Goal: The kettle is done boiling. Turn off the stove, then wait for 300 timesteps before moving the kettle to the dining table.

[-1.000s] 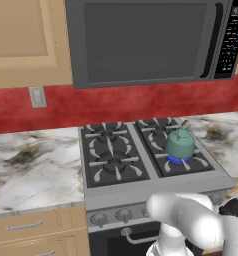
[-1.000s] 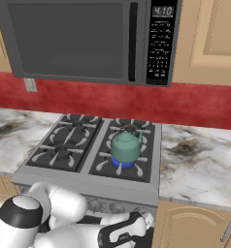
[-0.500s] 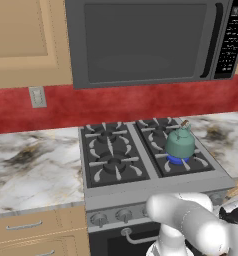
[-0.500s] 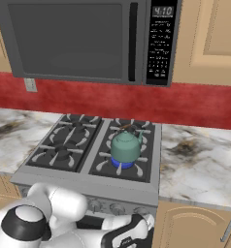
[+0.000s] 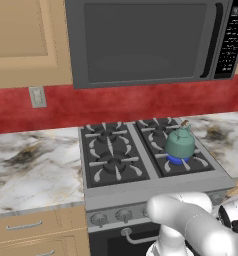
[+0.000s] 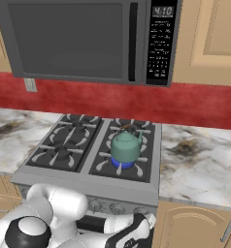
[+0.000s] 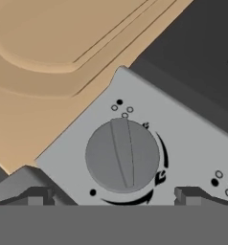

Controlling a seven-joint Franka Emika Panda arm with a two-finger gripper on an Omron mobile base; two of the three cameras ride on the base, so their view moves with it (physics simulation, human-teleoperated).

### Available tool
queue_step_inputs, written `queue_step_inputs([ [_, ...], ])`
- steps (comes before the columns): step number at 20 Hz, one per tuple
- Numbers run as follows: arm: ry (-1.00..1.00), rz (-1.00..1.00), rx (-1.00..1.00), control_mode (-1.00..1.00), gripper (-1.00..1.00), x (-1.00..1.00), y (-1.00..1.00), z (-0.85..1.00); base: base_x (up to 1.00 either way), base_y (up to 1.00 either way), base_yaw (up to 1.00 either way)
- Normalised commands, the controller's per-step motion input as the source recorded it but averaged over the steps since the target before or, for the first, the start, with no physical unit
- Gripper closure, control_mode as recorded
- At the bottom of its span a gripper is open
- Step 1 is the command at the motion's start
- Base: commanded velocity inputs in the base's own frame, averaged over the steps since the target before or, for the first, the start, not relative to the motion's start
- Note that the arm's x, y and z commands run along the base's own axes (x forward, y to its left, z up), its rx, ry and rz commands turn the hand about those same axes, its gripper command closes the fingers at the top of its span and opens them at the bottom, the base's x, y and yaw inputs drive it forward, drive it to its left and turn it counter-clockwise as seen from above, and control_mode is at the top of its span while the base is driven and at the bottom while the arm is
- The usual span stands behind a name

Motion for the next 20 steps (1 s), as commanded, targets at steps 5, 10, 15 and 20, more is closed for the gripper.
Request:
queue_step_inputs([
  [5,0.0,0.0,0.0,-1.0,-1.0,0.07,-0.01,-0.05,0.0,0.0,0.0],
  [10,0.0,0.0,0.0,-1.0,-1.0,0.05,-0.02,-0.08,0.0,0.0,0.0],
  [15,0.0,0.0,0.0,-1.0,-1.0,0.06,-0.06,-0.09,0.0,0.0,0.0],
  [20,0.0,0.0,0.0,-1.0,-1.0,0.13,-0.01,-0.04,0.0,0.0,0.0],
])
